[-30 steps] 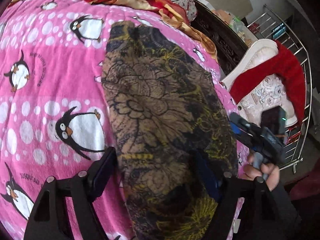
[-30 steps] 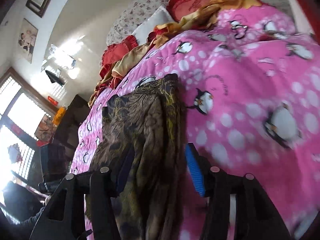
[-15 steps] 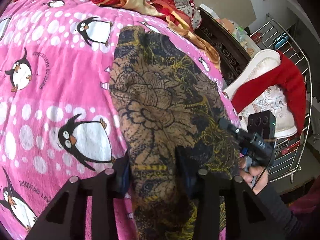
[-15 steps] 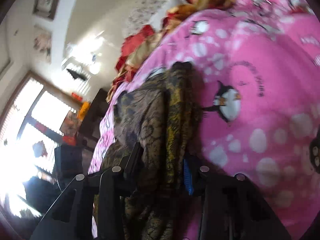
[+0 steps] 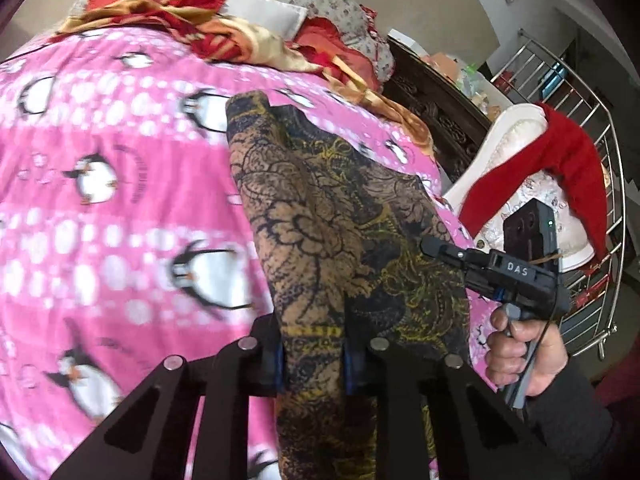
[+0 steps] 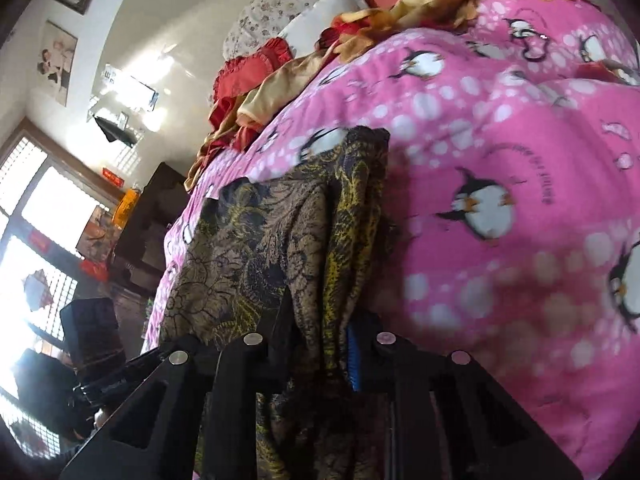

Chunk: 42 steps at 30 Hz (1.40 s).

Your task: Fold small clothes

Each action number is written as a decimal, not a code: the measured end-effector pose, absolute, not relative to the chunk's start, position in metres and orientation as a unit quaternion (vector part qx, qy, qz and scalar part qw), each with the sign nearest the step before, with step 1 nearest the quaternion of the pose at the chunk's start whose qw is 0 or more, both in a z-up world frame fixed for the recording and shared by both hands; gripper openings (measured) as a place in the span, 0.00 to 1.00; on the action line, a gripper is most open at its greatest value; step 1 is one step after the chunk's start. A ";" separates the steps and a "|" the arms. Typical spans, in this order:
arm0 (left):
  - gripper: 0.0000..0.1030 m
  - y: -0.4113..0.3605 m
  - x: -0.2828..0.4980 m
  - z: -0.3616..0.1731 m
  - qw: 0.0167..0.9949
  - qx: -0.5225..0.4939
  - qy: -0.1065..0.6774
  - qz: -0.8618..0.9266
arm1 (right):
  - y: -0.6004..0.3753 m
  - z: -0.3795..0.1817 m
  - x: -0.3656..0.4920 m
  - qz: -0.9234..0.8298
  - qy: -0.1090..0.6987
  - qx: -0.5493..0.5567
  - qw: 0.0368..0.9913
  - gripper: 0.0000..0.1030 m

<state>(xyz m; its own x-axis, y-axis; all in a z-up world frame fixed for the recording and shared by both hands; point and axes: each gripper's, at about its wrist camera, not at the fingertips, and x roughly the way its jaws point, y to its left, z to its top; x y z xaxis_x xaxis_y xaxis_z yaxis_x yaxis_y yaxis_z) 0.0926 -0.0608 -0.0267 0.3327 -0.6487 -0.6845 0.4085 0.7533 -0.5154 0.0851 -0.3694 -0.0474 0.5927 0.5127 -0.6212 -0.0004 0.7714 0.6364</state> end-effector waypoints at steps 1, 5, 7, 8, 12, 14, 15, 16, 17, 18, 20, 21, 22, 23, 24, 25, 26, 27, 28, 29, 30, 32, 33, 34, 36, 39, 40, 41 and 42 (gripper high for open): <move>0.20 -0.050 0.094 -0.027 0.808 -0.130 0.475 -0.323 | -0.360 -0.047 0.087 0.157 0.429 0.299 0.838 0.23; 0.20 -0.004 0.106 -0.027 0.816 -0.139 0.474 -0.301 | -0.322 -0.053 0.104 0.177 0.444 0.308 0.823 0.23; 0.20 0.019 0.112 -0.027 0.820 -0.137 0.474 -0.288 | -0.299 -0.061 0.118 0.185 0.453 0.317 0.812 0.23; 0.20 0.033 0.116 -0.028 0.823 -0.138 0.474 -0.280 | -0.290 -0.065 0.123 0.189 0.457 0.325 0.806 0.23; 0.20 0.077 0.121 -0.029 0.830 -0.146 0.472 -0.258 | -0.249 -0.082 0.142 0.209 0.467 0.345 0.787 0.23; 0.21 0.092 0.123 -0.032 0.831 -0.153 0.474 -0.248 | -0.234 -0.082 0.148 0.216 0.469 0.338 0.787 0.23; 0.22 0.093 0.124 -0.036 0.828 -0.153 0.478 -0.249 | -0.229 -0.082 0.151 0.214 0.470 0.330 0.790 0.23; 0.23 0.092 0.123 -0.040 0.826 -0.148 0.483 -0.251 | -0.227 -0.081 0.152 0.208 0.471 0.319 0.796 0.24; 0.26 0.089 0.123 -0.044 0.828 -0.136 0.485 -0.247 | -0.227 -0.081 0.153 0.204 0.472 0.312 0.799 0.24; 0.31 0.086 0.123 -0.048 0.830 -0.126 0.487 -0.243 | -0.228 -0.081 0.153 0.202 0.473 0.309 0.800 0.24; 0.39 0.085 0.122 -0.048 0.835 -0.116 0.486 -0.232 | -0.232 -0.075 0.148 0.193 0.479 0.307 0.800 0.27; 0.42 0.090 0.121 -0.045 0.839 -0.116 0.482 -0.226 | -0.234 -0.066 0.142 0.183 0.480 0.294 0.806 0.28; 0.43 0.092 0.118 -0.039 0.845 -0.110 0.475 -0.219 | -0.235 -0.058 0.137 0.176 0.477 0.281 0.814 0.29; 0.43 0.093 0.113 -0.033 0.852 -0.100 0.466 -0.215 | -0.234 -0.045 0.130 0.169 0.467 0.259 0.828 0.29; 0.43 0.094 0.109 -0.027 0.859 -0.091 0.457 -0.212 | -0.232 -0.029 0.118 0.163 0.455 0.231 0.844 0.29; 0.43 0.094 0.101 -0.019 0.867 -0.080 0.446 -0.209 | -0.231 -0.019 0.110 0.162 0.448 0.216 0.852 0.29; 0.44 0.095 0.091 -0.012 0.872 -0.074 0.435 -0.210 | -0.227 -0.008 0.098 0.170 0.440 0.198 0.859 0.29; 0.44 0.096 0.082 -0.008 0.874 -0.072 0.429 -0.216 | -0.221 0.002 0.089 0.180 0.434 0.182 0.864 0.29; 0.43 0.094 0.074 -0.005 0.875 -0.068 0.424 -0.224 | -0.209 0.012 0.077 0.193 0.427 0.154 0.870 0.29; 0.41 0.090 0.062 -0.003 0.875 -0.059 0.421 -0.233 | -0.195 0.020 0.067 0.210 0.417 0.122 0.876 0.29; 0.29 0.087 0.054 -0.003 0.875 -0.052 0.419 -0.239 | -0.181 0.024 0.059 0.224 0.410 0.091 0.879 0.29; 0.11 0.078 0.040 -0.009 0.871 -0.036 0.422 -0.250 | -0.147 0.022 0.049 0.236 0.411 0.018 0.881 0.29; 0.11 0.076 0.037 -0.016 0.865 -0.038 0.433 -0.251 | -0.133 0.016 0.051 0.228 0.413 -0.017 0.882 0.29; 0.10 0.075 0.038 -0.024 0.860 -0.044 0.443 -0.250 | -0.126 0.011 0.054 0.216 0.415 -0.036 0.883 0.29; 0.09 0.076 0.040 -0.037 0.855 -0.062 0.453 -0.246 | -0.131 -0.015 0.071 0.164 0.443 -0.056 0.880 0.26; 0.09 0.075 0.040 -0.040 0.852 -0.072 0.454 -0.250 | -0.154 -0.044 0.083 0.131 0.470 -0.032 0.872 0.20; 0.09 0.072 0.041 -0.040 0.853 -0.064 0.453 -0.249 | -0.161 -0.045 0.083 0.136 0.470 -0.011 0.872 0.20; 0.09 0.070 0.041 -0.039 0.854 -0.059 0.453 -0.250 | -0.161 -0.043 0.082 0.133 0.473 -0.012 0.871 0.20; 0.09 0.071 0.042 -0.039 0.853 -0.060 0.454 -0.250 | -0.160 -0.041 0.080 0.129 0.476 -0.025 0.870 0.20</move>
<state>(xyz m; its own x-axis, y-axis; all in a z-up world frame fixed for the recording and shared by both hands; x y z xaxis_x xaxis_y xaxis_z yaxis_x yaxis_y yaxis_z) 0.0418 0.0714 -0.0388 0.4623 -0.4816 -0.7446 0.3728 0.8674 -0.3296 0.0800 -0.1595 -0.0406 0.5144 0.2005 -0.8338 -0.2488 0.9654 0.0786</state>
